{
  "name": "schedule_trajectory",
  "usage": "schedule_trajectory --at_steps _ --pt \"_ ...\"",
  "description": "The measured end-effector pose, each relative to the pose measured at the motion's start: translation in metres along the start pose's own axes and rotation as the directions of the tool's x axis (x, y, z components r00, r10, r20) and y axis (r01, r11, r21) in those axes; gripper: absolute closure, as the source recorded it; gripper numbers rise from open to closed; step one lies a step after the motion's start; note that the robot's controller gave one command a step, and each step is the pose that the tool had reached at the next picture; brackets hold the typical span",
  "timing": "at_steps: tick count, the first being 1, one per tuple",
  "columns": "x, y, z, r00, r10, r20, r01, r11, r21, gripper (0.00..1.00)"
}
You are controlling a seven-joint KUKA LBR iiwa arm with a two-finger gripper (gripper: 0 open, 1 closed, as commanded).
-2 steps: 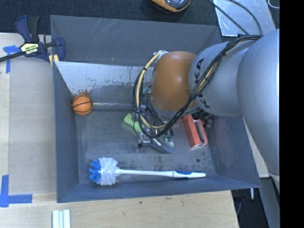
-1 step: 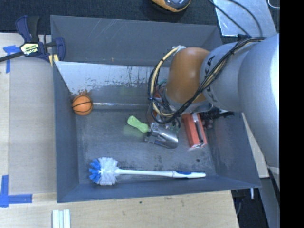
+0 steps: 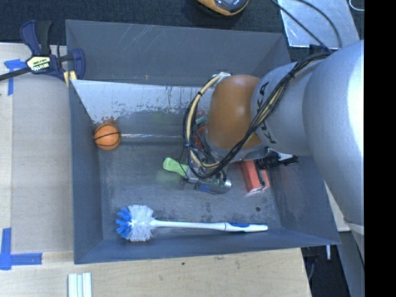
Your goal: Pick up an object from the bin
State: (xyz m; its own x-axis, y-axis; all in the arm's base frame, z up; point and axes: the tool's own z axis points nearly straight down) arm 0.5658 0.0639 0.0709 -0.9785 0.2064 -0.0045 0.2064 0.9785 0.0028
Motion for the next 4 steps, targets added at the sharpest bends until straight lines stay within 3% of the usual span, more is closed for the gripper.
schedule_trajectory --at_steps 4 --pt "0.0 0.0 -0.017 1.0 -0.001 0.001 0.001 1.0 0.0 1.0"
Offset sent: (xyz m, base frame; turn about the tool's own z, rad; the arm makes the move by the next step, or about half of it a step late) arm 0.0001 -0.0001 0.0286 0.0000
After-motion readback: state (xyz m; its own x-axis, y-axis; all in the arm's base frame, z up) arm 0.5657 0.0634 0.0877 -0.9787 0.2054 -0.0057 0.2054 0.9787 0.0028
